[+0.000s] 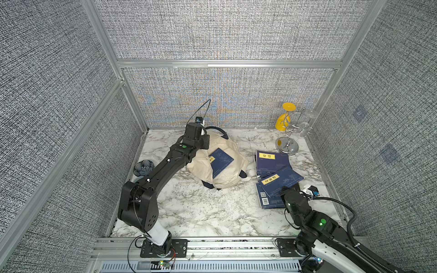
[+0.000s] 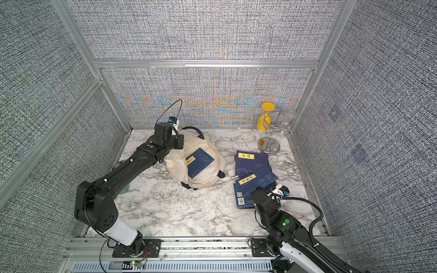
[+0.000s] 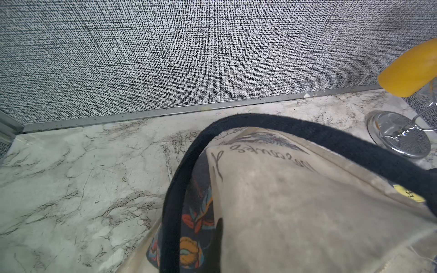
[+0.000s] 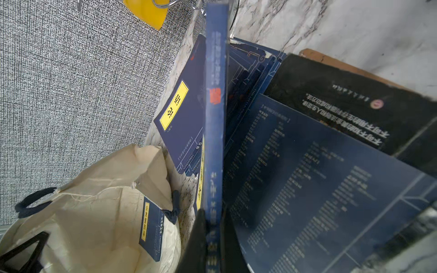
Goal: Take out the books from the canvas bag
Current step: Place the book on the book.
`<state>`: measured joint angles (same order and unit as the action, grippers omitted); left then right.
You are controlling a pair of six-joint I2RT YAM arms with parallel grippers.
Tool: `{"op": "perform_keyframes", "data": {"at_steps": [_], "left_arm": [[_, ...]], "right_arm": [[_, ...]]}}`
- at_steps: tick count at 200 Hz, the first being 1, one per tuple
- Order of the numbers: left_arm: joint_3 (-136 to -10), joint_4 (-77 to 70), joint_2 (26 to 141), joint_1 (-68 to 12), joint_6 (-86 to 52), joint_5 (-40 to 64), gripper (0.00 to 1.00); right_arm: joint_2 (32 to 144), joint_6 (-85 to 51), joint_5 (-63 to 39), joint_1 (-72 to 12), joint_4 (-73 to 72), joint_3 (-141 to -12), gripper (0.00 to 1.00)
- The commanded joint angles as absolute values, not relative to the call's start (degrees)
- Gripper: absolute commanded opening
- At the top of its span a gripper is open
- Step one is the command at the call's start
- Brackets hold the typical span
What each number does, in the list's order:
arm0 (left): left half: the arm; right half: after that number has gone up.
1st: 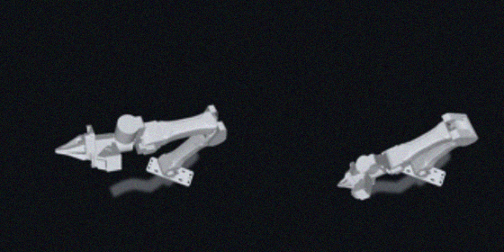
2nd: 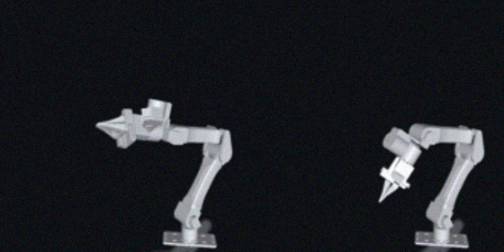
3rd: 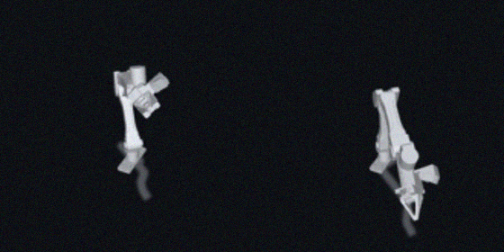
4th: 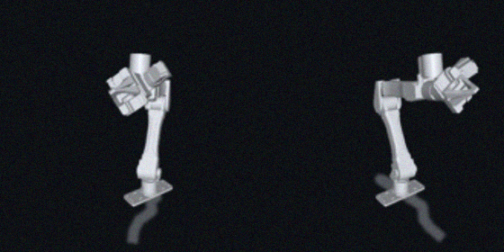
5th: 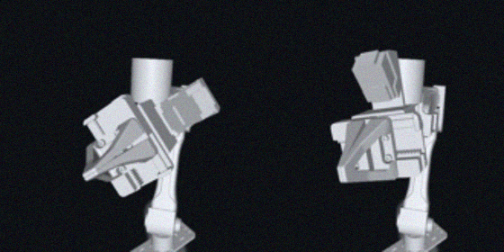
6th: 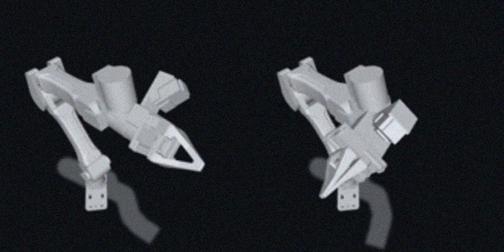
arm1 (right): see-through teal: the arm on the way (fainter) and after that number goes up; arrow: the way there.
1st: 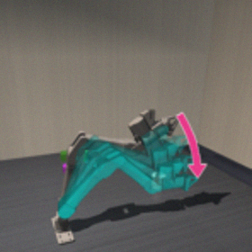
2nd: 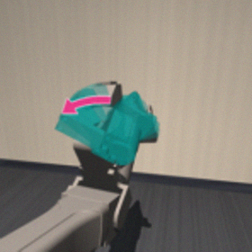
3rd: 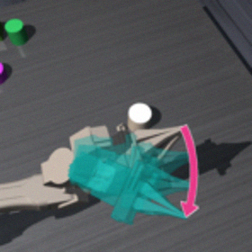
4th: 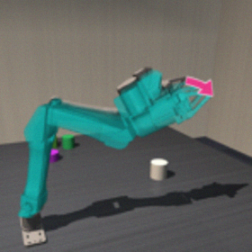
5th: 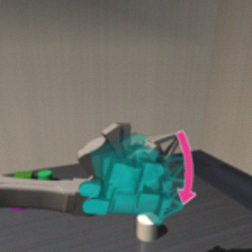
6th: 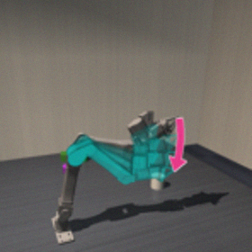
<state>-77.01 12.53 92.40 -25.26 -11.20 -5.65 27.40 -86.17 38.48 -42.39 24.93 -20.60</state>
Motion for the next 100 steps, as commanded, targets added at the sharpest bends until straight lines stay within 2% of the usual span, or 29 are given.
{"op": "perform_keyframes", "data": {"at_steps": [1,32,56,100], "left_arm": [[-77.34,12.65,92.08,-25.18,-11.42,-5.45,0.00],[-77.43,12.88,92.24,-25.14,-11.51,-5.32,0.00],[-77.43,12.91,92.18,-25.16,-11.42,-5.36,0.00],[-77.61,12.96,92.38,-25.19,-11.32,-5.27,0.00]], "right_arm": [[27.48,-88.28,38.66,-42.54,26.21,-20.59,0.00],[28.55,-89.04,36.80,-43.18,27.32,-21.07,0.00],[28.33,-89.05,36.92,-44.27,28.43,-21.45,0.12],[25.65,-90.28,37.59,-46.10,33.32,-22.91,0.27]]}}
